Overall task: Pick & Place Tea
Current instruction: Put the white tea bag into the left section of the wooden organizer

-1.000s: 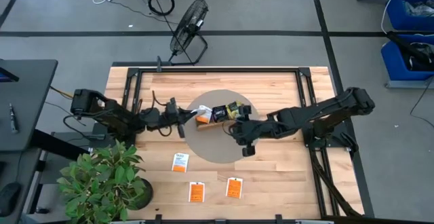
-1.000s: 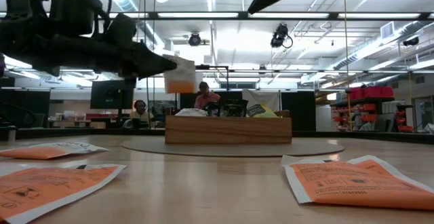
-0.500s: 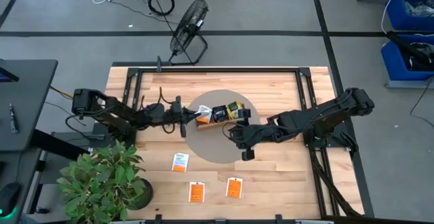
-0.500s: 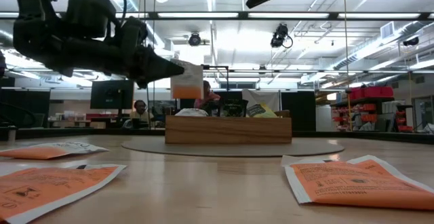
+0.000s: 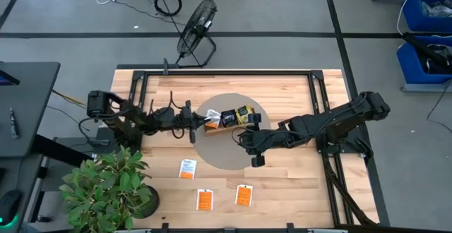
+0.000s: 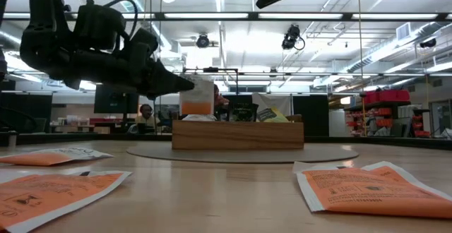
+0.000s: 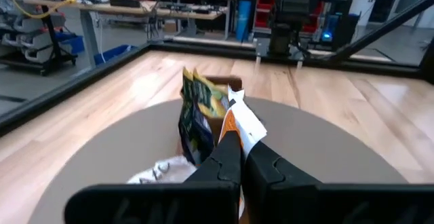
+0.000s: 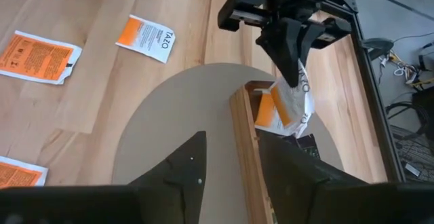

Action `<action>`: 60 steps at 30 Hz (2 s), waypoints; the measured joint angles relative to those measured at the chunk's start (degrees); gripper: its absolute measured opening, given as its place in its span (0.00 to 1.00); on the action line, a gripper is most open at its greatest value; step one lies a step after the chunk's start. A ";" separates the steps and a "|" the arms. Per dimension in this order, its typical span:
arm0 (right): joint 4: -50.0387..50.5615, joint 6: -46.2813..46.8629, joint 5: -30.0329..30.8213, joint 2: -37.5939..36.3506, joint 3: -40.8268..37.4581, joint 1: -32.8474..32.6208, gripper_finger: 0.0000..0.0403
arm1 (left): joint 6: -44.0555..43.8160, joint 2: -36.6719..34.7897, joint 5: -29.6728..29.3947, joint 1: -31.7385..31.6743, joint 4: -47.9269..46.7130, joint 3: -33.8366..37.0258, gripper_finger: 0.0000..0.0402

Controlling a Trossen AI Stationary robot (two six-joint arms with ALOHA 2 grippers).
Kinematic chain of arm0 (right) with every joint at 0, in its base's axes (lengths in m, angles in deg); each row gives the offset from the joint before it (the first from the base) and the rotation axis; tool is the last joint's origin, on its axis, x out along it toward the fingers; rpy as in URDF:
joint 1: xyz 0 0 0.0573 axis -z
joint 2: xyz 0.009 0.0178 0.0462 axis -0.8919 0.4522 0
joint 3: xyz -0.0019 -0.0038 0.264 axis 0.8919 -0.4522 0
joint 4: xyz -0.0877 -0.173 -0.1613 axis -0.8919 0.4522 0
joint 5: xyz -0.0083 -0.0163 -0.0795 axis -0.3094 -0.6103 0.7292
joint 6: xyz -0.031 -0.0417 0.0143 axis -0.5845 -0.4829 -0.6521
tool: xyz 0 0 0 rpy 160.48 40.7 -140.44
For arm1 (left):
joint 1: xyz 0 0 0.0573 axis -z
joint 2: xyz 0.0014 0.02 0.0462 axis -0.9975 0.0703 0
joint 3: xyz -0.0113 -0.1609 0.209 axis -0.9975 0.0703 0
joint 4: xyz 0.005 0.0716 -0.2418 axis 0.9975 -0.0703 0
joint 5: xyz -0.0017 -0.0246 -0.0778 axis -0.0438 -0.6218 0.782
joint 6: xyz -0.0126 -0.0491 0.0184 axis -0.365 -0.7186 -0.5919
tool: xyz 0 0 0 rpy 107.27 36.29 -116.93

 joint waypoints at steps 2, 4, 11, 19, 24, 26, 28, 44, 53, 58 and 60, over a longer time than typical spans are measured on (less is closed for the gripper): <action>0.00 0.15 0.01 0.02 0.00 0.00 0.36 | -0.24 1.22 0.38 0.00 0.50 0.00 0.00; 0.00 0.15 -0.01 0.00 0.00 0.00 0.36 | -0.30 2.50 0.45 0.00 0.69 -0.02 0.00; -0.20 0.13 -0.01 0.02 0.00 -0.01 0.36 | -0.30 5.44 0.43 0.00 1.94 -0.04 0.00; -0.81 -0.12 -0.02 0.02 0.00 0.00 0.36 | -0.16 8.55 -1.05 -0.02 2.92 -1.83 0.00; -0.92 -0.11 -0.01 0.02 0.00 0.00 0.36 | -0.25 11.08 -3.06 -0.90 1.52 -3.64 0.00; -0.92 -0.09 -0.02 0.02 0.00 0.00 0.36 | -0.58 11.95 -3.02 -1.22 2.00 -3.72 0.00; -0.87 -0.12 -0.03 0.02 0.00 0.00 0.36 | -0.57 12.28 -3.04 -1.25 2.45 -3.72 0.00; -0.07 -0.09 -0.66 0.02 0.00 0.00 0.36 | -0.39 12.49 -3.24 -0.44 4.98 -3.56 0.04; -0.04 0.14 -0.66 0.02 0.02 0.00 0.36 | -1.22 12.49 -4.18 -0.46 5.29 -3.56 0.25; 0.20 0.56 -0.66 0.02 0.02 0.00 0.36 | -1.23 12.49 -4.27 -0.46 5.41 -3.56 0.34; 0.22 0.56 -0.66 0.02 0.02 0.00 0.36 | -1.24 12.49 -4.29 -0.46 5.52 -3.56 0.36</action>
